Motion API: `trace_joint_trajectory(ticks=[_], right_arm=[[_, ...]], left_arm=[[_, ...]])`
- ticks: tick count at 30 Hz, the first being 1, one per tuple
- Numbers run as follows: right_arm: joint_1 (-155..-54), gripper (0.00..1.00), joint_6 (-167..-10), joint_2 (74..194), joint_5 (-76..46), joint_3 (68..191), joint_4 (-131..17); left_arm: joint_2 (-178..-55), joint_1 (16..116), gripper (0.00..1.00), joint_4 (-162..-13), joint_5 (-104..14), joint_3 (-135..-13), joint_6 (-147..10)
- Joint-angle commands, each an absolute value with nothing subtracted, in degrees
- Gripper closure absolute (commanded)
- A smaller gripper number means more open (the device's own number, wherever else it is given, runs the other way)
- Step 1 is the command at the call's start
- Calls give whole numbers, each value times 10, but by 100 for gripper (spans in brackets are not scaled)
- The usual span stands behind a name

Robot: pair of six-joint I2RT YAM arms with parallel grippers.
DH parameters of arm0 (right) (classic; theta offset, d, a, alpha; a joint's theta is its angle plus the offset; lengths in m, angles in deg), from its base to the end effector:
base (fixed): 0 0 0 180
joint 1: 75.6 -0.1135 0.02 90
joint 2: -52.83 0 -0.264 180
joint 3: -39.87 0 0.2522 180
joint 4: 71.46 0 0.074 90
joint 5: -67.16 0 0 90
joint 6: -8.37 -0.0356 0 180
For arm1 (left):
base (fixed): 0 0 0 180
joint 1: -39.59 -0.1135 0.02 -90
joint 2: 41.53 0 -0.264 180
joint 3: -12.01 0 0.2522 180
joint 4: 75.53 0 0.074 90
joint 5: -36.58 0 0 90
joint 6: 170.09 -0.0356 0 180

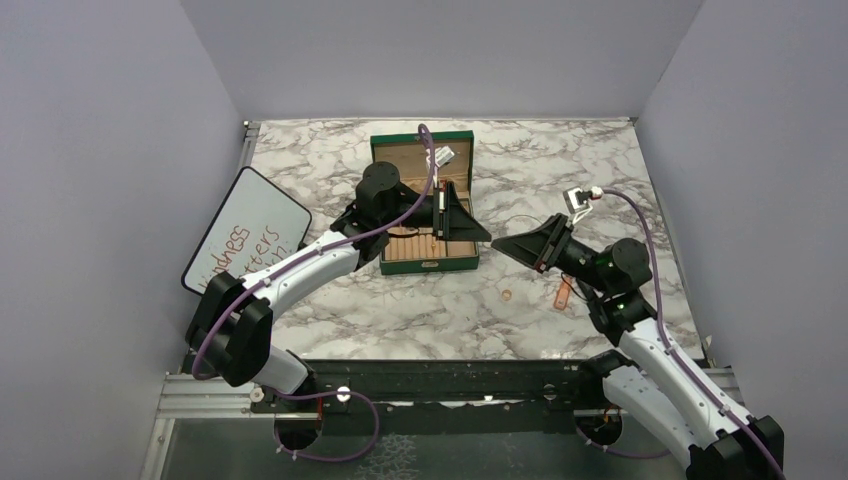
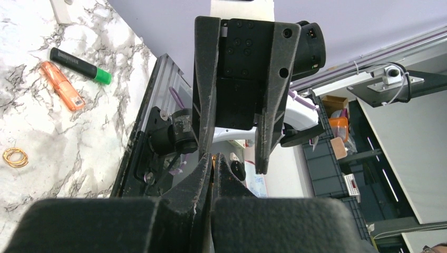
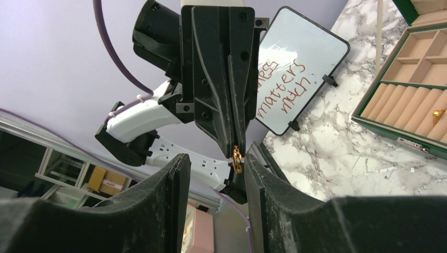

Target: Organize the mixed jewelry

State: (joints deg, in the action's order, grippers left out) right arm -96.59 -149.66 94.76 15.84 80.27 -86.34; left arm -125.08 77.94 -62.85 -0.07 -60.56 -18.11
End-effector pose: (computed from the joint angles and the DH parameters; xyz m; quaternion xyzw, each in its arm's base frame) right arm 0.1552 0.0834 0.3067 -0.0047 0.6402 0.6654 0.3839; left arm 0.2435 -0.2291 0.3306 0.1879 0.6752 -0.6926 0.1706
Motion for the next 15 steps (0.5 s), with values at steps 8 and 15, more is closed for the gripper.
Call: trace_joint_trajectory(ticks=[8, 15], right_arm=[[-965, 66, -1489, 945, 169, 785, -889], [-965, 67, -1495, 961, 171, 783, -925]], left_arm=[[-1248, 778, 100, -598, 9, -613, -167], [-1248, 779, 100, -590, 9, -609, -162]])
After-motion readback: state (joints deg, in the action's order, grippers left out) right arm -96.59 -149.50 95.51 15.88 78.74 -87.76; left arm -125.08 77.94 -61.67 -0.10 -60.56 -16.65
